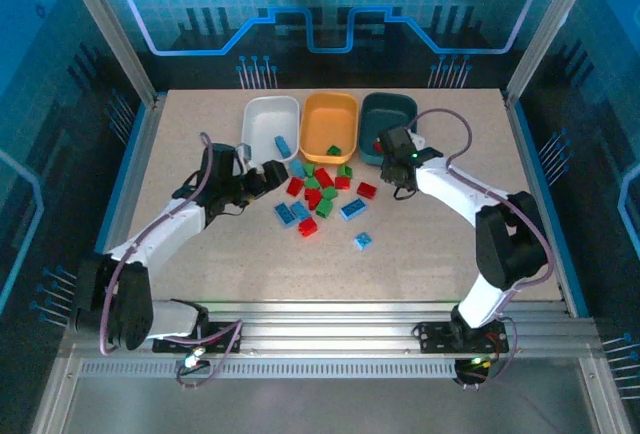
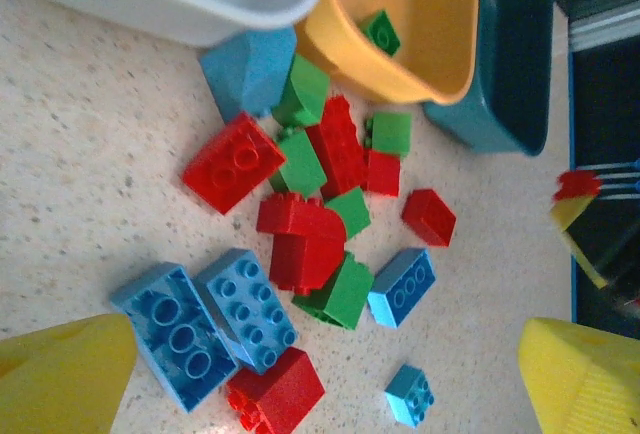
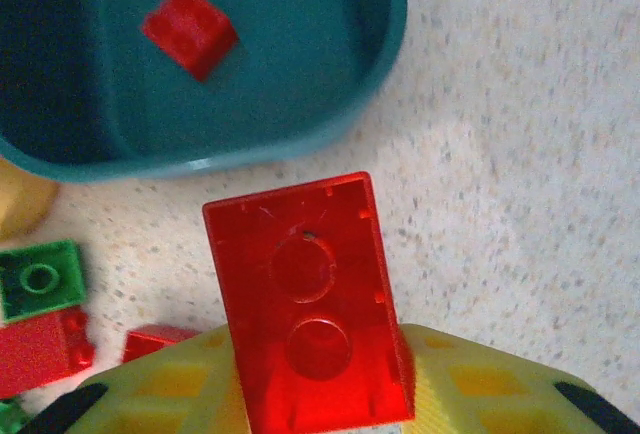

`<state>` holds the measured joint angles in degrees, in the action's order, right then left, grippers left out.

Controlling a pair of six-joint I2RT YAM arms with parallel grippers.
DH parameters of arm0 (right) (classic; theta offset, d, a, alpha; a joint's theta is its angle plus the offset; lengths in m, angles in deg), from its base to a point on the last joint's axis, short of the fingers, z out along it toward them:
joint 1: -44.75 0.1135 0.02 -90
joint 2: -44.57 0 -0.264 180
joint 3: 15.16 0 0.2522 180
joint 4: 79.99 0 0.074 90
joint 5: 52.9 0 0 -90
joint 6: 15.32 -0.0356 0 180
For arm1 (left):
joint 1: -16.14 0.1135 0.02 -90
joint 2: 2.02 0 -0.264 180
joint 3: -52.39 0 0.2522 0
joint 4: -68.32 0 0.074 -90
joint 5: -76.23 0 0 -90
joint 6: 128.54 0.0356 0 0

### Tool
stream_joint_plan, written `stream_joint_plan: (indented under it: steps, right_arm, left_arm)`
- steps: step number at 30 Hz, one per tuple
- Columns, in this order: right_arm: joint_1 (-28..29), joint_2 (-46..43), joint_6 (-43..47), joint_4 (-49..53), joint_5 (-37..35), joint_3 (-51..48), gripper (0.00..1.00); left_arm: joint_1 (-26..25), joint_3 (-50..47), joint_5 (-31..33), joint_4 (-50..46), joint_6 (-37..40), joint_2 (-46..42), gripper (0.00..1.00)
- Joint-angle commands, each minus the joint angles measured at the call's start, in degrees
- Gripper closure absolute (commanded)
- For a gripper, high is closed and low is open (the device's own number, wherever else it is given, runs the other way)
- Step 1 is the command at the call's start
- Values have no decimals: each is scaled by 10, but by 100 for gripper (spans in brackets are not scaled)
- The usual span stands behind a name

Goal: Sort the legos into containers by color

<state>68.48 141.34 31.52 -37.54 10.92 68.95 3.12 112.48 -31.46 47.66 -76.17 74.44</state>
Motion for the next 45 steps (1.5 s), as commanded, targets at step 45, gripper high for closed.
stream_joint_plan:
  steps: [45]
  right_arm:
    - [-79,-100,127,1,118,-58,33]
  left_arm:
    - [-245,326,172,-267,170,357,23]
